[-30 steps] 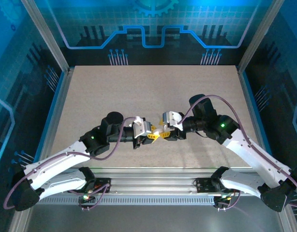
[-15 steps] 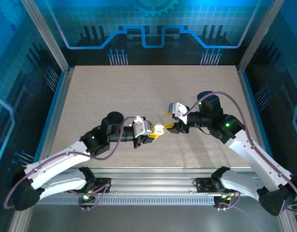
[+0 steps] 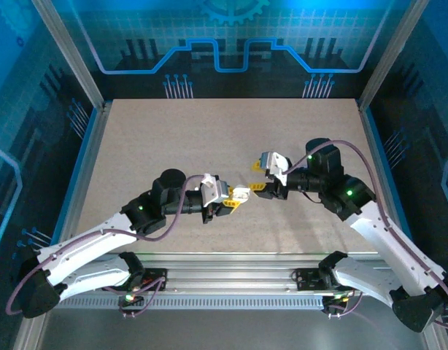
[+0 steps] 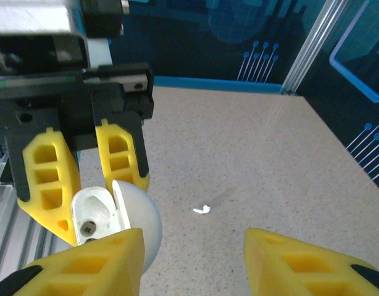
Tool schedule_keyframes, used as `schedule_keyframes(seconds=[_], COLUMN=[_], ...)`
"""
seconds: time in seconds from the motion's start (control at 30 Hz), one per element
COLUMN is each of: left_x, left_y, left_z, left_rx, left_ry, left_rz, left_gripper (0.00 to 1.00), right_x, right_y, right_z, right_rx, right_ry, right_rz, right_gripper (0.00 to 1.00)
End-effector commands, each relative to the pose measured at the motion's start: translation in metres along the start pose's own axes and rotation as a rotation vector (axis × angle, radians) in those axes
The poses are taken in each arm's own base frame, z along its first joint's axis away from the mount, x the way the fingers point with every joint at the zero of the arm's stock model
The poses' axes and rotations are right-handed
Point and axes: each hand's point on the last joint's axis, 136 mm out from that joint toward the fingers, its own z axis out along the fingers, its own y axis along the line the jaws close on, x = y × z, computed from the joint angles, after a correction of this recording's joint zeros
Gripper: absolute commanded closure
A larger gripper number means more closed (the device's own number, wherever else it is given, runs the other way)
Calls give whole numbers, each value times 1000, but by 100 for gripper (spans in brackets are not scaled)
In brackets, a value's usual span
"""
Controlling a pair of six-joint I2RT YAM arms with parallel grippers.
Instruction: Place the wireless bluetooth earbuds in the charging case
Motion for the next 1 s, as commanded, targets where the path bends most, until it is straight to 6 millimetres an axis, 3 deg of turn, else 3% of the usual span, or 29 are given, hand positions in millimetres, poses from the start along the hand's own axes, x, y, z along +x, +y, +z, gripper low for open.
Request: schedule_keyframes(seconds=[0.0,0.17,0.33,0.67,0.97], left_x=[-3,1,7,45,77], left_y=[4,21,47,102,133], left_z=[-2,-6,-24,-80,-130], left_rx=[-33,-92,-191,-507,-794], left_ry=[-29,-47,-78,-65,-38], left_rz=[-23,-98,-181,-356,-551], left_gripper=[89,89,89,90,89], right_x=[-5,-4,3,25,30], right_y=[-6,-10,-19,-37,-49], right_z=[-5,-7,-5,18,43], right_rx=[41,71,121,234,388], right_ry=[-28,-14,38,211,293], right_rz=[12,61,146,393,605], right_gripper=[53,52,52,55,55])
